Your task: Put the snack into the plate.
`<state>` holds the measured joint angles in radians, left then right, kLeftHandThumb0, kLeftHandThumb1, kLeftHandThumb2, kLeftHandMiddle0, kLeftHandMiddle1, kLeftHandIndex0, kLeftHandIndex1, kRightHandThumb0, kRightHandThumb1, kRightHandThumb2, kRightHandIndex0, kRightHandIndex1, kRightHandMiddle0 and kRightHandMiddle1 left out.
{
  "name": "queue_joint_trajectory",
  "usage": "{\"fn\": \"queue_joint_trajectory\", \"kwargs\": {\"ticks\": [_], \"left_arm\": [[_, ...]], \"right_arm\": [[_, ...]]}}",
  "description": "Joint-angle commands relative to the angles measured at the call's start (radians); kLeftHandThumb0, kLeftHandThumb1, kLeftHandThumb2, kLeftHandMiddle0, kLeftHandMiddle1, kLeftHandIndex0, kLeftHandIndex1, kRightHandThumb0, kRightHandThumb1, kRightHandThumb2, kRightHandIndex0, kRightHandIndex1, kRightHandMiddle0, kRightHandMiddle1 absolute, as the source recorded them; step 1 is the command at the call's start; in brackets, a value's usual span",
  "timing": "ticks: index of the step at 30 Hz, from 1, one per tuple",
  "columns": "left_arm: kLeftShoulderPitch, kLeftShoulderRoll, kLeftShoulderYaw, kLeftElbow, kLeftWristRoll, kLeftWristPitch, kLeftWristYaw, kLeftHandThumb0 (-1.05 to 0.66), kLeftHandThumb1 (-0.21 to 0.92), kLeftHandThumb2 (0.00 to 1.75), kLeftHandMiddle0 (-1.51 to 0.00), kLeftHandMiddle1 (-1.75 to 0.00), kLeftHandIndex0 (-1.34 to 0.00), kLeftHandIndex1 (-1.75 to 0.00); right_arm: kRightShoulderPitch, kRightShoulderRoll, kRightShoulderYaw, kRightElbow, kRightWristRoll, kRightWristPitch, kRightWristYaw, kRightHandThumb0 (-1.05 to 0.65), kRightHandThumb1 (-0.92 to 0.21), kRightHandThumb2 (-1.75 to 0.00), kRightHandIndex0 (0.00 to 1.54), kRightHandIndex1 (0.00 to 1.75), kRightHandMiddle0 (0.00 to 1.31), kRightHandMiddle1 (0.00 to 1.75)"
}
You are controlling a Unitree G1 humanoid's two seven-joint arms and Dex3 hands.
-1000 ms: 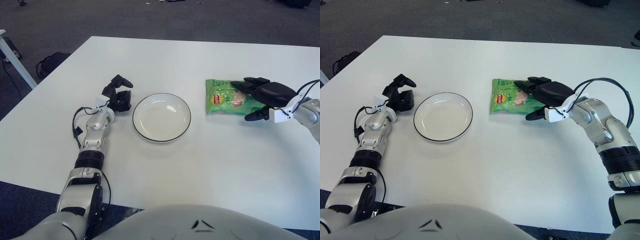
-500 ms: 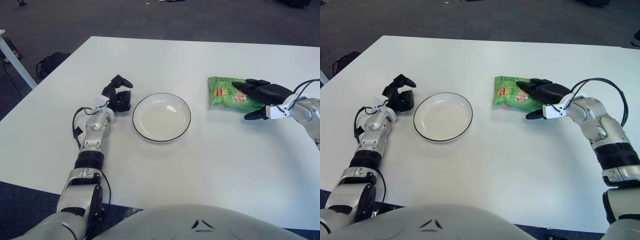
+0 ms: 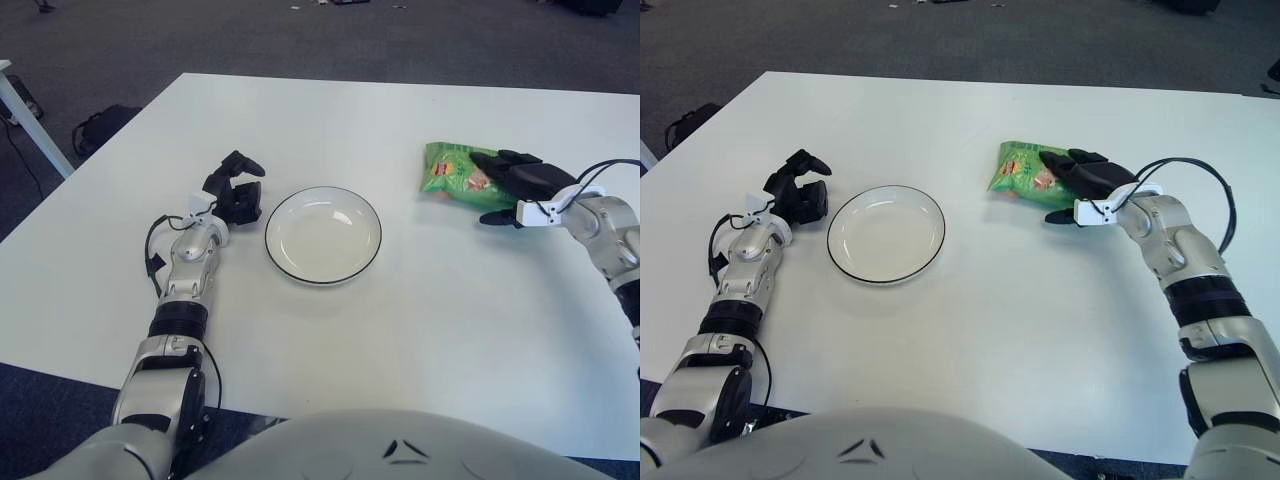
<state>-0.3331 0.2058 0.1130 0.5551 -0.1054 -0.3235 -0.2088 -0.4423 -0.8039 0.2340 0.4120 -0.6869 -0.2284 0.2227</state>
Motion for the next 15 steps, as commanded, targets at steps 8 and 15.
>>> {"fn": "queue_joint_trajectory", "kwargs": {"ticks": [8, 15], "left_arm": [[0.067, -0.018, -0.013, 0.05, 0.011, -0.004, -0.014, -0.41, 0.54, 1.04, -1.17, -1.75, -0.44, -1.75], [0.073, -0.018, -0.016, 0.04, 0.017, -0.002, -0.008, -0.41, 0.54, 1.04, -1.17, -1.75, -0.44, -1.75]], "right_arm": [[-0.056, 0.093, 0.081, 0.236, -0.156, 0.098, -0.341, -1.01, -0.92, -0.6, 0.0, 0.0, 0.0, 0.13], [-0.079, 0.135, 0.127, 0.335, -0.232, 0.109, -0.66, -0.66, -0.7, -0.66, 0.01, 0.63, 0.0, 0.83]]}}
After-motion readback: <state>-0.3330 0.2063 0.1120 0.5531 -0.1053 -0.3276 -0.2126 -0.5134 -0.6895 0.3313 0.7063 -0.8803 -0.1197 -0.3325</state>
